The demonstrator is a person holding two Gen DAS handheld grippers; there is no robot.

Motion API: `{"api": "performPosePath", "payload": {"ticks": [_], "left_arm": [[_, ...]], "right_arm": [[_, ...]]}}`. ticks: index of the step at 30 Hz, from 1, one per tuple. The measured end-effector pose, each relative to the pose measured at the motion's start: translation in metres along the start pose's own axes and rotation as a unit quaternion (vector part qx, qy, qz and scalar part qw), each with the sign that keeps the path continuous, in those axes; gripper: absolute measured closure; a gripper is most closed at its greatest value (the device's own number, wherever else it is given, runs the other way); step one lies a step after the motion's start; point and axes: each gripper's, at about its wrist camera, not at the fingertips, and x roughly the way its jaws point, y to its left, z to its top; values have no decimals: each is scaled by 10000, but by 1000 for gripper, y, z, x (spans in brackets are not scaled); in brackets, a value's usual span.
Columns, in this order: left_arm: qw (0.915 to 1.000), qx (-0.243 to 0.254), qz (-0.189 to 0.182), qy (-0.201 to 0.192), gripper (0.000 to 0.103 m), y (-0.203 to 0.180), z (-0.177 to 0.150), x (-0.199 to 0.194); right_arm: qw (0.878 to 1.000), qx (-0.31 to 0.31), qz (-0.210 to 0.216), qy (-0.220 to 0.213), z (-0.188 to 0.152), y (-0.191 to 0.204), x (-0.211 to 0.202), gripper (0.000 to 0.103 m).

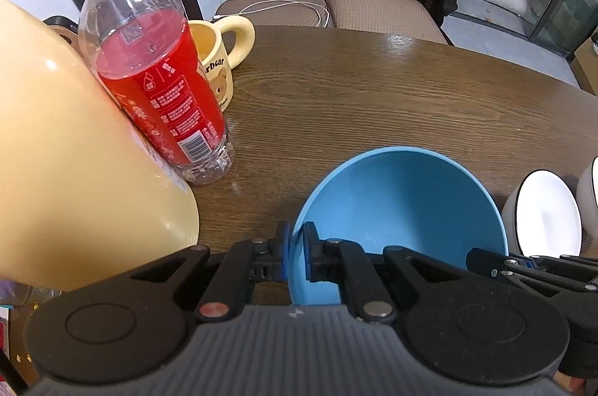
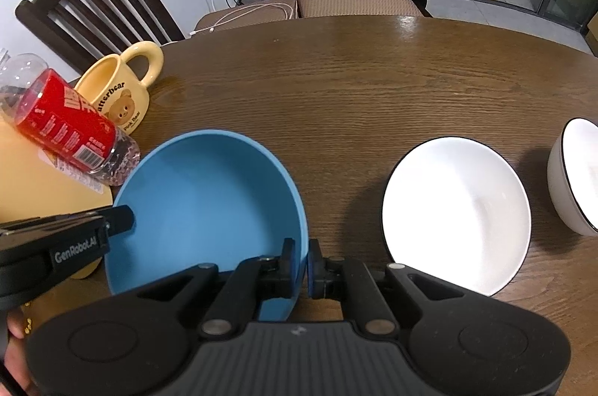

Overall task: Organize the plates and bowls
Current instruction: 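Lift the blue bowl with both grippers and carry it away from the thermos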

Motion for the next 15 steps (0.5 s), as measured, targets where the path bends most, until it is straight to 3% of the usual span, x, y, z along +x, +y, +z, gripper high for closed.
{"api": "performPosePath", "payload": {"ticks": [15], "left_arm": [[10000, 22, 32, -92, 95, -7, -13, -25]], "right_arm": [[9999, -50, -26, -103, -15, -1, -23, 97]]}}
